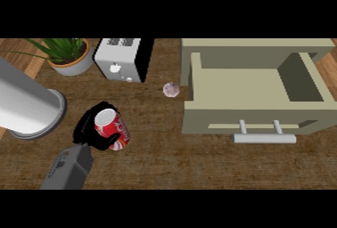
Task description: Pick up the can, place it into the drawer and close the drawer
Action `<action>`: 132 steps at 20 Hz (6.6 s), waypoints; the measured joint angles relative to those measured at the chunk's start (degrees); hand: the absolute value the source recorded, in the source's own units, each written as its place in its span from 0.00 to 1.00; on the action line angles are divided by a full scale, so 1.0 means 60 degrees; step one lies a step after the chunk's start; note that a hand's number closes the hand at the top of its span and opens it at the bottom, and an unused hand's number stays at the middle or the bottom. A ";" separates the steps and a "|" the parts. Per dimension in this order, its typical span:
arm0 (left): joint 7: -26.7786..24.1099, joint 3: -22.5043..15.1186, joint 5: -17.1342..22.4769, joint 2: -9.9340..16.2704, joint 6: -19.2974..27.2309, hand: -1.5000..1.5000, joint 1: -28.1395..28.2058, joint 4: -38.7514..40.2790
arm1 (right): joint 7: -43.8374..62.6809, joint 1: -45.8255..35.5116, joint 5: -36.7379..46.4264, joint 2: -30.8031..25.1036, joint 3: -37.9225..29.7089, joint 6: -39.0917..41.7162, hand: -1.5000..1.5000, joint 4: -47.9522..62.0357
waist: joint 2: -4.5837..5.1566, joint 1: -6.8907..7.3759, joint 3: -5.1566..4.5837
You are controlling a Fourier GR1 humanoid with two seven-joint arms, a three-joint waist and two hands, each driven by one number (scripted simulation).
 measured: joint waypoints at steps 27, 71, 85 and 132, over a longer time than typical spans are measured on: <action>0.4733 -0.2963 0.0105 -0.0726 0.7691 1.00 -0.2082 -0.6327 | -0.0017 0.0169 -0.0084 0.0034 0.0318 -0.0305 0.00 -0.0239 | 0.0035 -0.0127 -0.0007; 0.2628 -0.6308 0.5034 -0.0739 1.1115 1.00 -0.9621 0.1694 | 0.0228 -0.0613 0.0260 -0.0141 0.0924 -0.0684 0.00 -0.0200 | 0.0165 -0.0711 0.0006; 0.2229 -0.7897 0.6390 -0.0737 1.1800 0.00 -0.9794 0.2613 | 0.0535 -0.1011 0.0287 -0.0311 0.1054 -0.0881 0.00 -0.0262 | 0.0228 -0.0911 0.0010; 0.1038 -0.8246 0.7915 -0.0532 1.2508 0.00 -0.9932 0.2169 | -0.2404 -0.6107 1.2638 -0.0929 0.6578 -0.2509 0.00 0.2233 | 0.0099 0.0144 -0.0011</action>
